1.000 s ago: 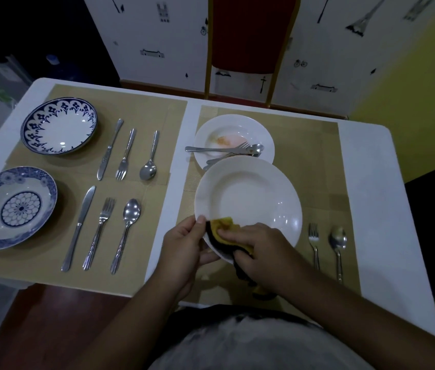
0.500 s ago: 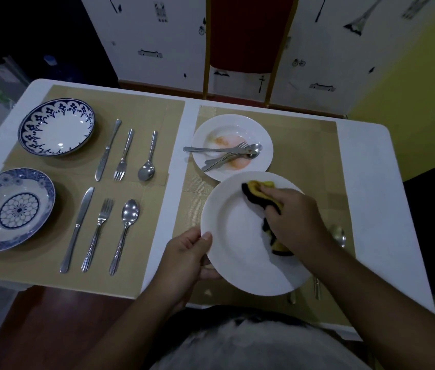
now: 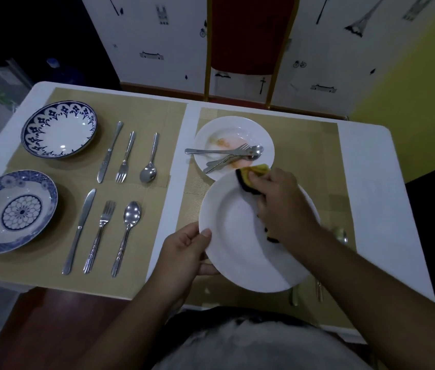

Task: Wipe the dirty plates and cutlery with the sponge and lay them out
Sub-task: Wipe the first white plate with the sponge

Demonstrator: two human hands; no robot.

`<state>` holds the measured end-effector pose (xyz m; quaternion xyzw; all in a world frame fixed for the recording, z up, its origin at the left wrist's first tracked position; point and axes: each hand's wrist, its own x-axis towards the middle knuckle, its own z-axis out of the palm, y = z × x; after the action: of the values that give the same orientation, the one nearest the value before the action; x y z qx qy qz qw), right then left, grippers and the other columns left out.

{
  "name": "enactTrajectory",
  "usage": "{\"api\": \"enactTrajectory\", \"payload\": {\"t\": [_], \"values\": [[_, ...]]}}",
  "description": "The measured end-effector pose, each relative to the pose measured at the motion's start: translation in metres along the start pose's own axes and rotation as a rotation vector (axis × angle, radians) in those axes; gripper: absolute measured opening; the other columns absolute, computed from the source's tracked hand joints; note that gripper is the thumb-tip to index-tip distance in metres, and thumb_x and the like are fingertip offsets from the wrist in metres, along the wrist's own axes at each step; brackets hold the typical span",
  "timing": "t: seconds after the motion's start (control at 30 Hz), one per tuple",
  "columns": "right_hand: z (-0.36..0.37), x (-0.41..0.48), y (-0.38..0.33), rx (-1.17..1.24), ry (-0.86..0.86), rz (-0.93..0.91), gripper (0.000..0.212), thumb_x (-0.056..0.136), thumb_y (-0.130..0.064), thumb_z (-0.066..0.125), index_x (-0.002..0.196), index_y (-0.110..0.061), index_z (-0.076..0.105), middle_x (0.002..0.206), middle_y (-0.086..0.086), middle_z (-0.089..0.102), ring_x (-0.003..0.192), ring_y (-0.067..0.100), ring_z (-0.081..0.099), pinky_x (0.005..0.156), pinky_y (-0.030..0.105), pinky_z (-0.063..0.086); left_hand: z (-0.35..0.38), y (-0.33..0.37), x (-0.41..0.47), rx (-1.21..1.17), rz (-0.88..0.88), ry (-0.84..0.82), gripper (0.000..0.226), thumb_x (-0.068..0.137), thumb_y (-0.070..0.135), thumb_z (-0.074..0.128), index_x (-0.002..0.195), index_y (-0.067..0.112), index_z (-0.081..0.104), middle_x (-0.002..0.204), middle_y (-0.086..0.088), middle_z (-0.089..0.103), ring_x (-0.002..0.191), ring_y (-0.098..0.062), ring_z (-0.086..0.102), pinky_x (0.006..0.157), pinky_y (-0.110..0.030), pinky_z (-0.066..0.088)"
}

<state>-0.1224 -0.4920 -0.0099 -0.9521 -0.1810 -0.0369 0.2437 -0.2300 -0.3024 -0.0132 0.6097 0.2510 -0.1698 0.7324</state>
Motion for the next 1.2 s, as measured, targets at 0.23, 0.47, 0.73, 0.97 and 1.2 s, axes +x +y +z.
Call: {"api": "enactTrajectory", "payload": {"t": [0.23, 0.47, 0.73, 0.97, 1.2], "values": [[-0.002, -0.039, 0.027, -0.169, -0.145, 0.122, 0.029, 0.079, -0.004, 0.061, 0.106, -0.008, 0.068, 0.092, 0.012, 0.054, 0.089, 0.031, 0.050, 0.068, 0.036, 0.047, -0.004, -0.005, 0.002, -0.092, 0.038, 0.122, 0.025, 0.103, 0.014, 0.051, 0.119, 0.010, 0.070, 0.103, -0.011, 0.077, 0.091, -0.027, 0.076, 0.068, -0.043, 0.062], [0.016, -0.070, -0.008, -0.115, -0.511, 0.064, 0.025, 0.071, -0.007, 0.052, 0.090, -0.016, 0.065, 0.082, 0.004, 0.043, 0.085, 0.029, 0.052, 0.063, 0.027, 0.035, -0.009, -0.014, 0.008, -0.115, 0.016, 0.157, 0.024, 0.103, 0.015, 0.052, 0.117, 0.008, 0.070, 0.103, -0.015, 0.077, 0.093, -0.030, 0.074, 0.071, -0.046, 0.063], [0.012, -0.056, -0.011, 0.114, -0.290, 0.320, 0.041, 0.085, -0.008, 0.048, 0.123, -0.017, 0.061, 0.089, 0.002, 0.046, 0.074, 0.013, 0.045, 0.062, 0.022, 0.036, -0.008, -0.019, 0.008, -0.100, -0.003, 0.130, 0.025, 0.103, 0.017, 0.052, 0.118, 0.014, 0.071, 0.105, -0.010, 0.077, 0.095, -0.028, 0.074, 0.068, -0.041, 0.062], [0.018, -0.030, -0.008, 0.149, -0.112, 0.321, 0.044, 0.089, -0.006, 0.051, 0.132, -0.015, 0.055, 0.111, 0.008, 0.051, 0.102, 0.021, 0.046, 0.086, 0.022, 0.033, -0.008, -0.018, 0.009, -0.001, -0.001, -0.007, 0.026, 0.103, 0.018, 0.052, 0.123, 0.016, 0.069, 0.106, -0.010, 0.077, 0.096, -0.029, 0.075, 0.074, -0.047, 0.063], [0.044, -0.048, -0.020, 0.145, -0.444, -0.051, 0.047, 0.084, -0.016, 0.044, 0.125, -0.032, 0.061, 0.102, -0.002, 0.053, 0.091, 0.015, 0.039, 0.081, 0.032, 0.040, -0.015, -0.024, 0.024, -0.037, -0.042, 0.029, 0.026, 0.104, 0.021, 0.051, 0.121, 0.015, 0.070, 0.106, -0.013, 0.077, 0.093, -0.029, 0.075, 0.071, -0.041, 0.062]]}}
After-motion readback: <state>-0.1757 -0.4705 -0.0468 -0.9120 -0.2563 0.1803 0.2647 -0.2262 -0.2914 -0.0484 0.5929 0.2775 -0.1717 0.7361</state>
